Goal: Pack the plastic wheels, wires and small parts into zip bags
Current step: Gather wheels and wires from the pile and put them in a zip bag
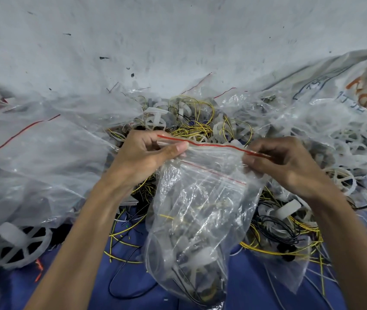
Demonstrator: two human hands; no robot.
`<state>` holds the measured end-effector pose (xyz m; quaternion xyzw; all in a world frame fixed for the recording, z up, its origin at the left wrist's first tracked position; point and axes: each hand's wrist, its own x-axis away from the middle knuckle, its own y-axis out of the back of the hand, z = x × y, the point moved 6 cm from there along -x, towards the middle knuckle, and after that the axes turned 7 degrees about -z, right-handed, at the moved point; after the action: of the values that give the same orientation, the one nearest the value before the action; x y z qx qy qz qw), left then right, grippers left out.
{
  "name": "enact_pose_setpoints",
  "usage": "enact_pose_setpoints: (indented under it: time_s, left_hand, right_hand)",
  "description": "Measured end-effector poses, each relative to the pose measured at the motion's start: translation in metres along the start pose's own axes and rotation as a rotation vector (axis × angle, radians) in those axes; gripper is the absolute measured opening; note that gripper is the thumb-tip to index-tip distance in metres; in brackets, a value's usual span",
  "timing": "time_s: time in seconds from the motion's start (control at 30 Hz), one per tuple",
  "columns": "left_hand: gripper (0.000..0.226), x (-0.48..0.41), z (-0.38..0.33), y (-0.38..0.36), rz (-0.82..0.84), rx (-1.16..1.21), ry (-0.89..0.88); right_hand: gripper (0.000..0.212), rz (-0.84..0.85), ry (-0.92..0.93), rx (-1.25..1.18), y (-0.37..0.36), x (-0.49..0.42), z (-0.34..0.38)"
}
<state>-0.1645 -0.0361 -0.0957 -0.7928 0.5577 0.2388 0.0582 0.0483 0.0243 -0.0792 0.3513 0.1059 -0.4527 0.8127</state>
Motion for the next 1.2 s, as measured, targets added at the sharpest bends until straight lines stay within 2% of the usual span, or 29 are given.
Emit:
enact_pose_setpoints:
  time_s: [0.17, 0.37, 0.63, 0.8, 0.97, 1.2]
  left_hand:
    - [0.032, 0.003, -0.002, -0.001, -0.023, 0.055, -0.011]
    - [0.020, 0.003, -0.006, 0.000, -0.083, -0.026, -0.128]
    - [0.021, 0.005, -0.004, -0.009, 0.044, 0.008, -0.153]
    - [0.010, 0.005, -0.003, -0.011, 0.018, -0.011, -0.230]
    - [0.007, 0.008, -0.011, -0.014, 0.036, 0.030, -0.287]
    - [0.006, 0.010, -0.021, -0.018, 0.049, -0.034, -0.343]
  right_hand:
    - [0.017, -0.015, -0.039, 0.005, -0.001, -0.002, 0.001]
    - [0.017, -0.025, 0.036, 0.120, -0.003, -0.002, 0.009]
    - [0.010, -0.013, 0.025, 0.214, -0.006, -0.005, 0.009]
    - [0.021, -0.096, 0.119, 0.183, -0.009, -0.005, 0.022]
    - [0.018, -0.084, 0.189, 0.181, -0.013, -0.003, 0.029]
    - [0.026, -0.057, 0.120, 0.227, -0.012, -0.003, 0.036]
